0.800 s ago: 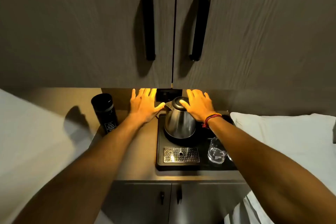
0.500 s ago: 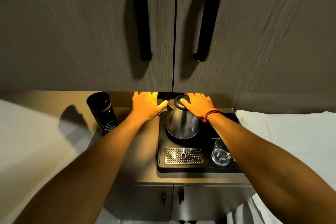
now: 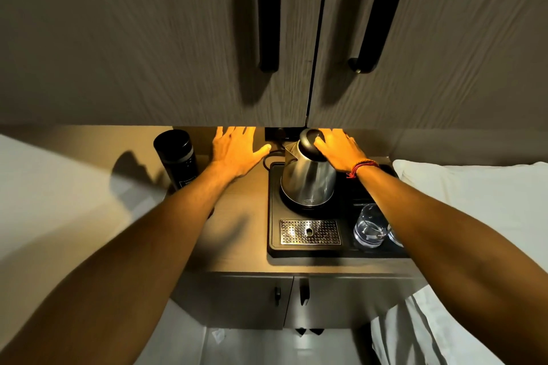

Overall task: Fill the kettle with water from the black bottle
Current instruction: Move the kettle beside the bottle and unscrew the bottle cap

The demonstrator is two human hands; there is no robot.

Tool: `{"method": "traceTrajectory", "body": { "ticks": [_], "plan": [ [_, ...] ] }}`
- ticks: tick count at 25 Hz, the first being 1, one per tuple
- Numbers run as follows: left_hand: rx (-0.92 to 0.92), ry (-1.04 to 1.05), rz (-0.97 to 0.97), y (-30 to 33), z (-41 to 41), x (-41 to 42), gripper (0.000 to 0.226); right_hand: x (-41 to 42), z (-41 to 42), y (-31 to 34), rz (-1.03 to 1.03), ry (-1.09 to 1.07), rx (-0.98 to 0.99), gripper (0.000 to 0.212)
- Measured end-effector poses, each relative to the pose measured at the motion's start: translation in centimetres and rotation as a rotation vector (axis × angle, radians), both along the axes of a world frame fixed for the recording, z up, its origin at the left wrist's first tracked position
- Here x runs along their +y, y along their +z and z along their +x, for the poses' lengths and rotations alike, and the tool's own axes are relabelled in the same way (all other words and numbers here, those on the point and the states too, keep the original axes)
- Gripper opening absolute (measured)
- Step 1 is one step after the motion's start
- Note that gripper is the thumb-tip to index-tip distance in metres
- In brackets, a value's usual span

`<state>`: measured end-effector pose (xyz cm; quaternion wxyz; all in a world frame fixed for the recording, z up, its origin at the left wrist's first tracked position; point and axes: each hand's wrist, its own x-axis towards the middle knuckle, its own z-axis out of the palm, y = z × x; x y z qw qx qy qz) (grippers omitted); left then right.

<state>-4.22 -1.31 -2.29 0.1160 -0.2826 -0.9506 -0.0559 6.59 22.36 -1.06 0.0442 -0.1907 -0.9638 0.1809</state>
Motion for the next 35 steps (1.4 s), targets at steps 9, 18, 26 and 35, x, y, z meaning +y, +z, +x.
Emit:
{"method": "traceTrajectory", "body": {
  "ticks": [9, 18, 26, 35],
  "plan": [
    [0.026, -0.022, 0.008, 0.7, 0.7, -1.5, 0.076, 2.3, 0.6, -2.0, -0.526, -0.311, 0.263, 0.051],
    [0.088, -0.041, 0.129, 2.8, 1.1, -3.3, 0.049, 2.1, 1.5, -3.0, -0.614, -0.354, 0.275, 0.061],
    [0.035, -0.009, 0.191, 5.1, 1.3, -4.3, 0.054, 1.5, 1.0, -2.3, -0.688, -0.300, 0.153, 0.053],
    [0.061, 0.041, 0.296, 6.1, 0.3, -7.4, 0.049, -1.3, 0.3, 1.0, -0.384, -0.170, 0.214, 0.061]
  ]
}}
